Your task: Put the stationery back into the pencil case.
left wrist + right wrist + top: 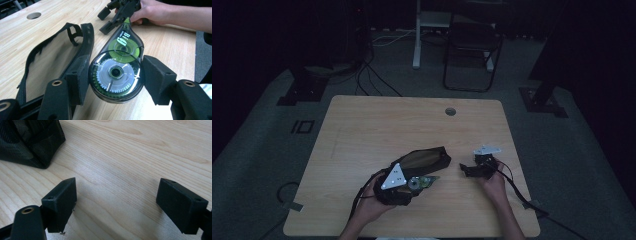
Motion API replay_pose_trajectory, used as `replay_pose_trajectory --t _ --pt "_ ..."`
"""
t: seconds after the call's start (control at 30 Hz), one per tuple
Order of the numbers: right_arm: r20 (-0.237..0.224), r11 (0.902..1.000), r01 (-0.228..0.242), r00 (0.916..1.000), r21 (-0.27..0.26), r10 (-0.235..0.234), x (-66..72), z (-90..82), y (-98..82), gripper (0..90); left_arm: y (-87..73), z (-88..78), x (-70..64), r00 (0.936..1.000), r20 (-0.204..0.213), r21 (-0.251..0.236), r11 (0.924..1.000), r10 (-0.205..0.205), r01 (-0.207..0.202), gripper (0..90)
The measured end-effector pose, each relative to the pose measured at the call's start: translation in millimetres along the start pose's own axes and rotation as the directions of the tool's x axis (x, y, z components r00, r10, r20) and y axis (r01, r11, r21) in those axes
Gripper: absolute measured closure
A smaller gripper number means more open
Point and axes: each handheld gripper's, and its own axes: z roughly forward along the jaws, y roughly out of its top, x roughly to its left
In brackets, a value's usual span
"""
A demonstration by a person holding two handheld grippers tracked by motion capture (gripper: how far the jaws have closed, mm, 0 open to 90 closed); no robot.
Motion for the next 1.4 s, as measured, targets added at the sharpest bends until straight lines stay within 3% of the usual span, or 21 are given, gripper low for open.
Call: replay_pose_trajectory --t 1.4 --pt "0.0 1.0 0.0 1.0 0.0 0.0 0.0 0.0 0.0 16.6 22.5 -19.4 17.7 0.9993 -0.032 -0.061 0.9979 0.018 -0.02 41.5"
